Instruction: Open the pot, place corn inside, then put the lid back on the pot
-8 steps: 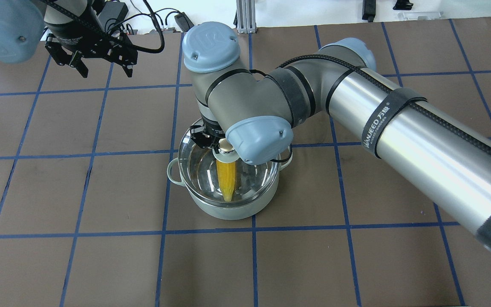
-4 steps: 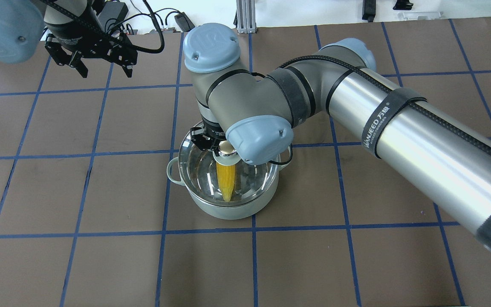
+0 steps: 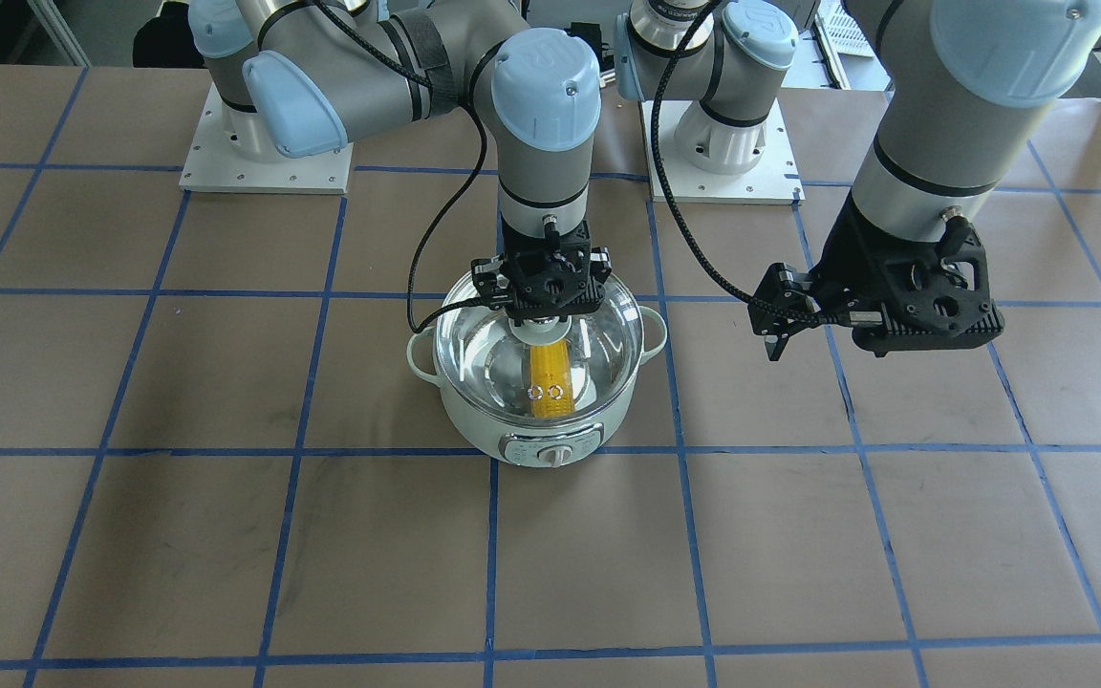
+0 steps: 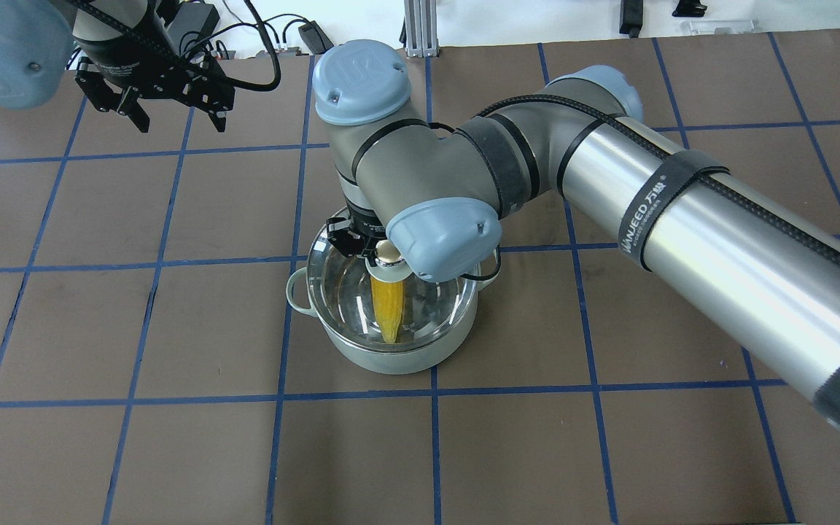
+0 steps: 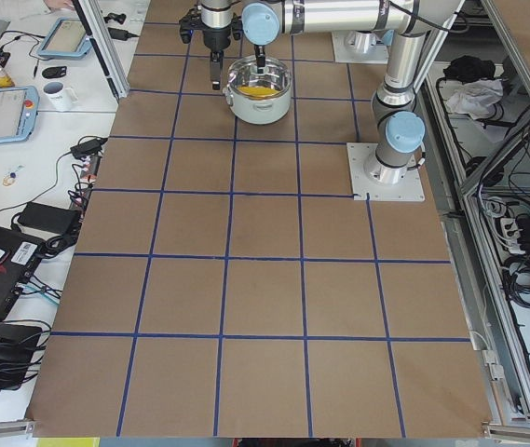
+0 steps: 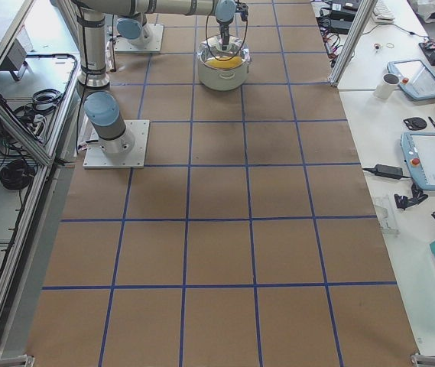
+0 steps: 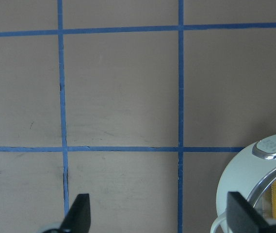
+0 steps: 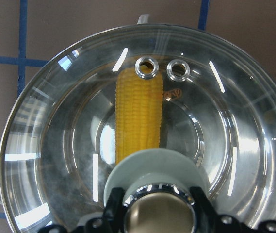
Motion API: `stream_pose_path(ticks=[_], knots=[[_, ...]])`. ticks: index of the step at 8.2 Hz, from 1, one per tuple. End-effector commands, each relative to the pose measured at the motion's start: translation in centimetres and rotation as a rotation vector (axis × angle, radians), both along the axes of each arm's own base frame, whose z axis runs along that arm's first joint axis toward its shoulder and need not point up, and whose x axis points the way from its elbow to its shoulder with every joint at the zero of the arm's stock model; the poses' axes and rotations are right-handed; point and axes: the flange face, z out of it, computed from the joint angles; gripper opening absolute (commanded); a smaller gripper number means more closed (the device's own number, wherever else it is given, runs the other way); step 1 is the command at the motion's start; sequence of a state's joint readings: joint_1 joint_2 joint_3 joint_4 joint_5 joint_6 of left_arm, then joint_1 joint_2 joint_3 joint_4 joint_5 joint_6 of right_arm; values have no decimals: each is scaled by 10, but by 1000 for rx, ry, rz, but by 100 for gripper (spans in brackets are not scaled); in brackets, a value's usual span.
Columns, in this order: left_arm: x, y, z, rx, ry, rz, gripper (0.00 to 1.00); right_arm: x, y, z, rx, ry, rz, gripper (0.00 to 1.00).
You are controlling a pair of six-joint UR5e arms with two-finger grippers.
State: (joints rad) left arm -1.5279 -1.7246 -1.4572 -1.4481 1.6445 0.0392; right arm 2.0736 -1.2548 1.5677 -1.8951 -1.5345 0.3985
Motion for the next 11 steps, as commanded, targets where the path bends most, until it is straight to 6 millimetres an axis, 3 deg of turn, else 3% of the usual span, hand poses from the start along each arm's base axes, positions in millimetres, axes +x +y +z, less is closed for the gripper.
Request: stream_pose_path(ticks=[1,4,5,7,9,10,11], knots=[[0,0,0,0,0,1,100,0,0,-2,2,2,-6,86],[0,0,-1,1,0,-1,100,1,-4,7,-22,-9,0,100],[-1,1,-2,4,0,-2,100,-14,-15,18,-47,-6,1,100],[-1,1,-1,1,-1,9,100,-98,-50,67,-116,-23,28,100],[-1,1,-1,0,-2,9,100,-181,-50,111,-100,10,80,100],[-2,1,-1,1,-1,0,100,-207,-47,131,-127,15,70,100],[-2,2,0,0,-1,-2,100,-219,-41,151,-171,15,54,100]])
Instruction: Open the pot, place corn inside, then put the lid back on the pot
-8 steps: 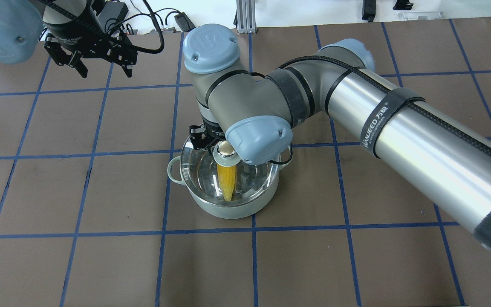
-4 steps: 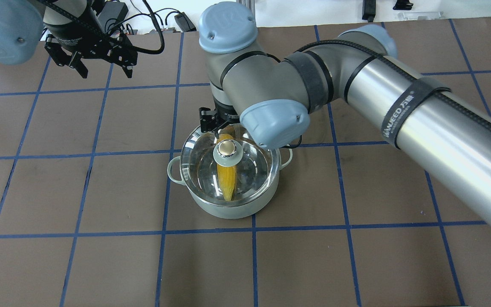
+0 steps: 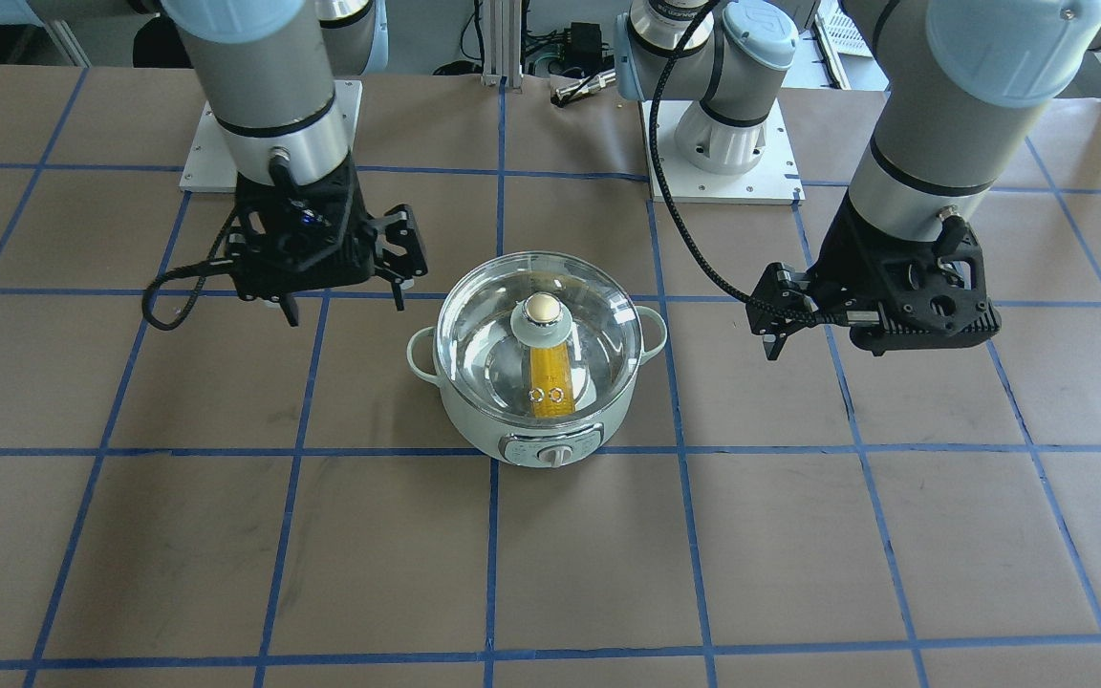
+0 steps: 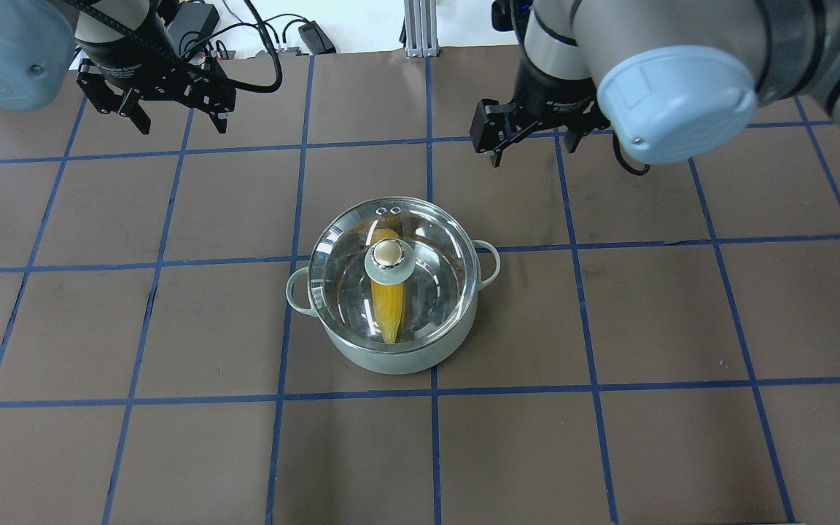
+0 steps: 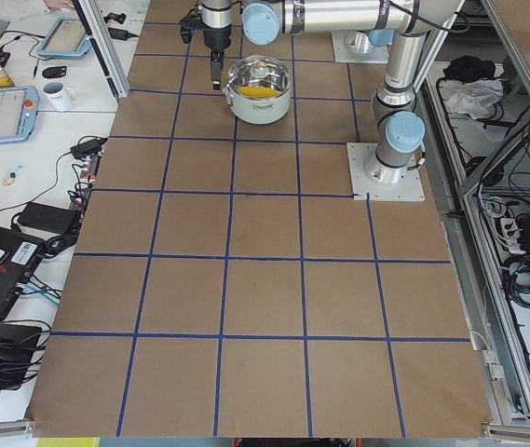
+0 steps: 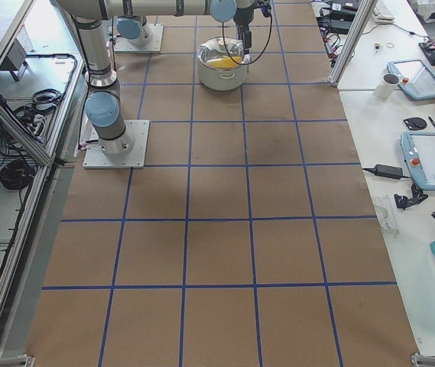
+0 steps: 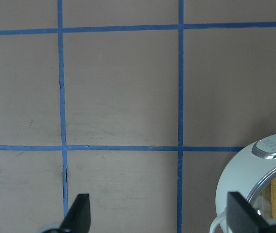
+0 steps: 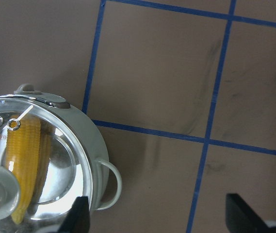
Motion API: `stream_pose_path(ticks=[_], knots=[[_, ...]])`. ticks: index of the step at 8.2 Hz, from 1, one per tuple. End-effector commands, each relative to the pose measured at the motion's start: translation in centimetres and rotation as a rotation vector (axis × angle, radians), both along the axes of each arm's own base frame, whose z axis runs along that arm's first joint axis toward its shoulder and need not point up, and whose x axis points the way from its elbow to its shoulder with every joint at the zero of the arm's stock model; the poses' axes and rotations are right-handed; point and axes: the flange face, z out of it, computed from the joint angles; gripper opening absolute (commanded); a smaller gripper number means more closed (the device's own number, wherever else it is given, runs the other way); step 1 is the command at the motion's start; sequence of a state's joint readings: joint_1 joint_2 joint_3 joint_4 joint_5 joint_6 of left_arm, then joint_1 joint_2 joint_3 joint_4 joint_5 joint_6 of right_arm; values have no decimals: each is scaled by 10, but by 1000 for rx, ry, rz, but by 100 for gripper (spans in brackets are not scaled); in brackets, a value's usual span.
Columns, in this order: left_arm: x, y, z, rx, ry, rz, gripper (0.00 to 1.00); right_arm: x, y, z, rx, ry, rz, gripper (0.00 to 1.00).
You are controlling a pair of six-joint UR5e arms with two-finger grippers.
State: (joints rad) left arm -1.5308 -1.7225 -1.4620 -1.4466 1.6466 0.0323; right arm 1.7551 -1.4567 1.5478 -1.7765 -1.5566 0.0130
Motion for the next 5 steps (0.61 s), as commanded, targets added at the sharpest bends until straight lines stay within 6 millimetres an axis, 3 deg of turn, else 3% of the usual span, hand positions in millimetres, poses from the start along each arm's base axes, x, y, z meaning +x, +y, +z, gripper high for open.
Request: stream_pose_path(ticks=[1,5], knots=[[0,1,1,-1,0,-6,100,-46,12,47,-75,39,-14,100],[0,1,1,-1,0,-6,100,-77,2,51,-91,68,-66,100]])
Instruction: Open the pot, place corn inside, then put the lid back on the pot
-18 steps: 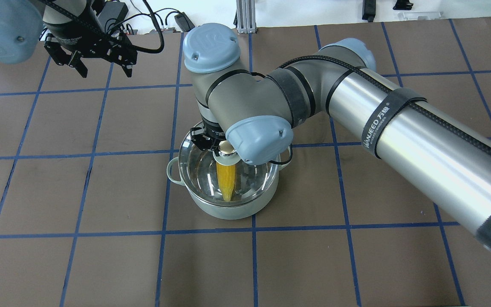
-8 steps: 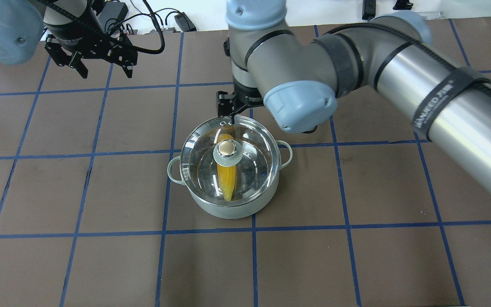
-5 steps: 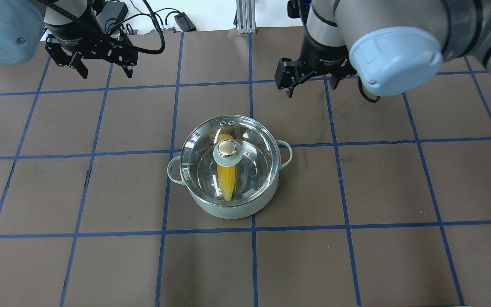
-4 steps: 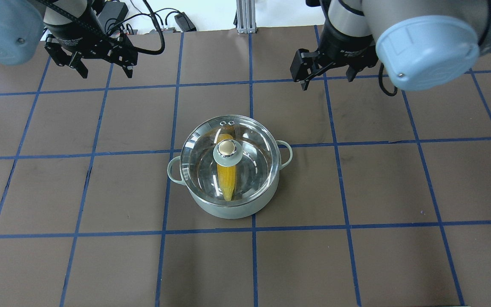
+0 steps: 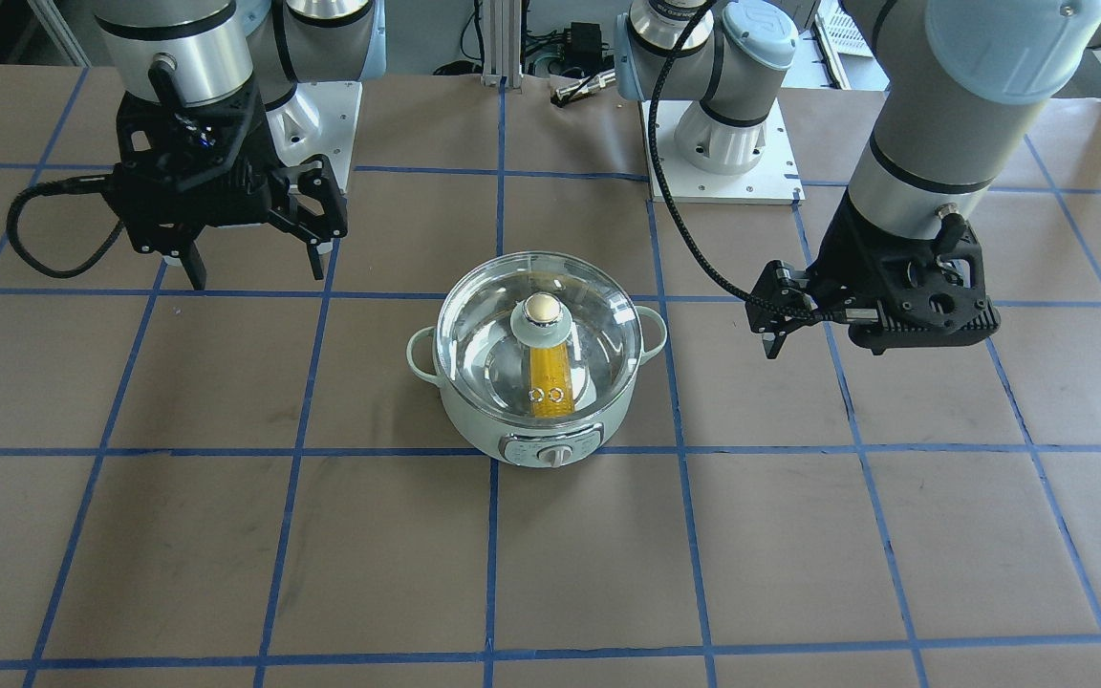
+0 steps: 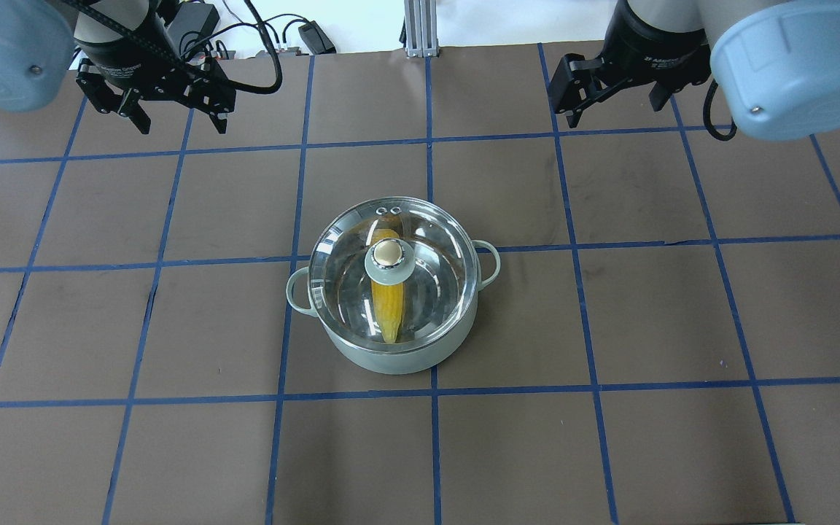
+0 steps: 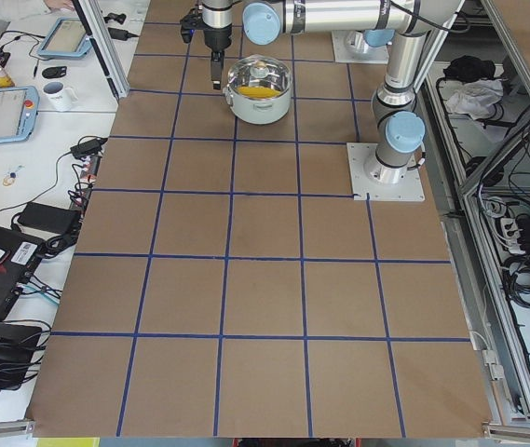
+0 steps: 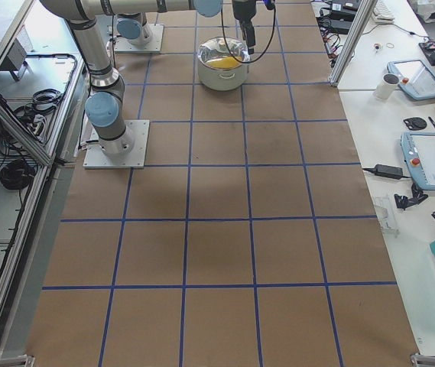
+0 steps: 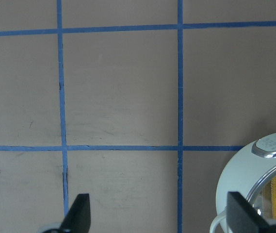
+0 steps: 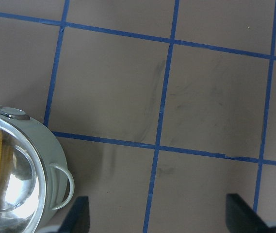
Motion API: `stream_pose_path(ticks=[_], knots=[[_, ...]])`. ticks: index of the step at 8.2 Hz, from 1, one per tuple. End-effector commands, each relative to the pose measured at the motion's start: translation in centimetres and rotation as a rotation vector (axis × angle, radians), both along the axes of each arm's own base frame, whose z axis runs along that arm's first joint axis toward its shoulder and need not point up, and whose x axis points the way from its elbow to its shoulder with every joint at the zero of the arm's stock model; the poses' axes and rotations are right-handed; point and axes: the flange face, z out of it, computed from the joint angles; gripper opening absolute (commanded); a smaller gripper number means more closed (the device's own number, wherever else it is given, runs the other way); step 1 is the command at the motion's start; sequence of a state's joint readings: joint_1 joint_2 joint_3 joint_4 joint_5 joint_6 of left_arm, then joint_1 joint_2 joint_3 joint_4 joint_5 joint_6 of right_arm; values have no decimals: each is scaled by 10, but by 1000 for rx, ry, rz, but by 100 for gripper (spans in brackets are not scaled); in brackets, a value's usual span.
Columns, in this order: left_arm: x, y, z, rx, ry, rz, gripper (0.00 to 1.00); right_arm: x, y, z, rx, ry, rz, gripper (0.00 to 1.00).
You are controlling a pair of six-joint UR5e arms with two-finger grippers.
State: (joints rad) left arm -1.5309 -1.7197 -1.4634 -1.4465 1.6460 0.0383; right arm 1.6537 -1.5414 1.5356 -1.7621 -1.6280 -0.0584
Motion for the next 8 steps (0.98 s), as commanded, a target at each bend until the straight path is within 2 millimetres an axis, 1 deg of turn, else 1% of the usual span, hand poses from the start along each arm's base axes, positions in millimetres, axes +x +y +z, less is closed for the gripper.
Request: stream_pose_path(ticks=[1,7,8], knots=[[0,0,-1,1,0,0,100,-14,-4,1,-1,-2,-26,100],[-2,2,-1,1,0,-3,100,-15,-3,2,-2,4,-27,100],[-2,2,-1,1,0,-2,100,-14,-3,-2,7,2,-26,100]])
